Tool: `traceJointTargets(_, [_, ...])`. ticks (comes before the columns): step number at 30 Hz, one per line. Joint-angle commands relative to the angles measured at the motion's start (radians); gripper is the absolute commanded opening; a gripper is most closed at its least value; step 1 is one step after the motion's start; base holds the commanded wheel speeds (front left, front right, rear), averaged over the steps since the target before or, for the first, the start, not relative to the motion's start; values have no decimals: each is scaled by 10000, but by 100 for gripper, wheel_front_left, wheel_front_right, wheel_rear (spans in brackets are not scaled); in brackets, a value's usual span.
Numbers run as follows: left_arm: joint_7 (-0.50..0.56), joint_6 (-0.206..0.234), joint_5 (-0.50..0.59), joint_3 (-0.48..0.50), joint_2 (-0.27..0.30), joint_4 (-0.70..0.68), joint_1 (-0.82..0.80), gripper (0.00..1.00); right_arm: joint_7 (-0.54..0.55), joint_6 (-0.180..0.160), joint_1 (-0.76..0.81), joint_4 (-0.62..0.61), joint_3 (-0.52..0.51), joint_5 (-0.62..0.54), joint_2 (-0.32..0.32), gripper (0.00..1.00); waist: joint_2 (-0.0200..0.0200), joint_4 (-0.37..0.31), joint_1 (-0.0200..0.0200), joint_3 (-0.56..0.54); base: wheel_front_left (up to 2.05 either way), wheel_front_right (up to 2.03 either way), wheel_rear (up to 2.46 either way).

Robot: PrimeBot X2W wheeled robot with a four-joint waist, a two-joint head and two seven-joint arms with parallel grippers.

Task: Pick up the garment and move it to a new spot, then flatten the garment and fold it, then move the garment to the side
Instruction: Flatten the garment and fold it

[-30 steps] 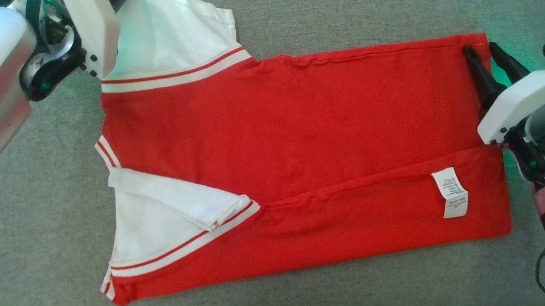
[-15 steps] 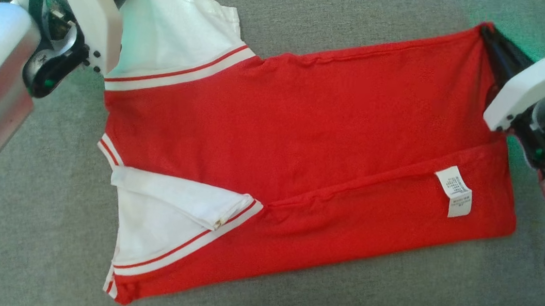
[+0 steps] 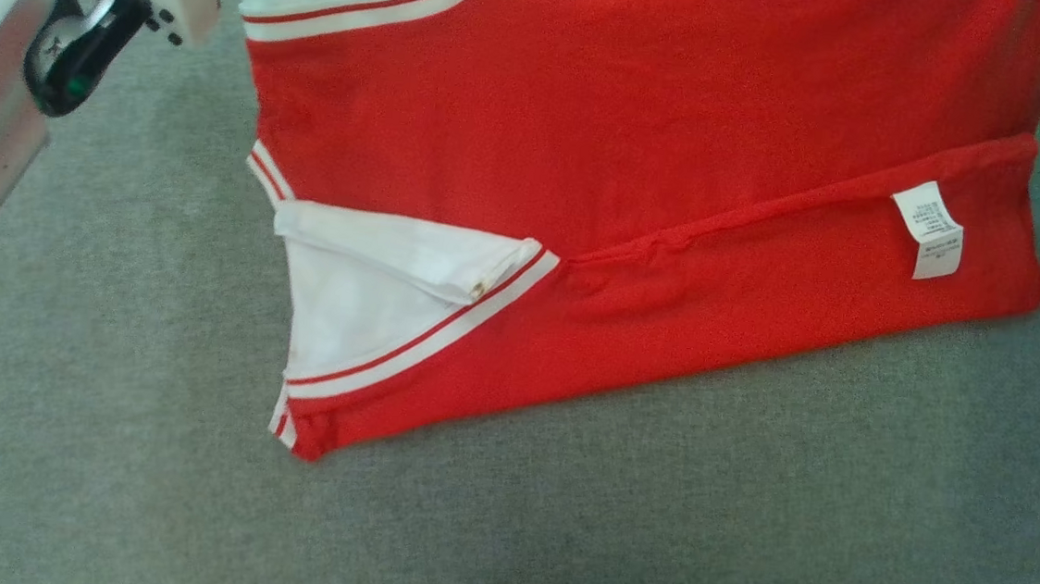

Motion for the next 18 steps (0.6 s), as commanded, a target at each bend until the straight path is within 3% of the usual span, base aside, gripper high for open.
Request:
traceJointTargets(1, [-136, 17, -66, 399, 278, -68, -465, 0, 6, 37, -18, -181, -38, 81, -243, 0, 0, 102, 0, -113, 0, 0, 0])
traceJointTargets(10, [-960, 17, -1028, -50, 46, -189, 358, 0, -357, 37, 688, 300, 174, 527, -393, 0, 0, 678, 0, -774, 0, 0, 0])
traceJointTargets(18, [-1669, 17, -1735, -510, 193, -946, 1514, 0, -1062, 37, 2129, 554, 204, 936, -490, 0, 0, 1126, 0, -1600, 0, 0, 0])
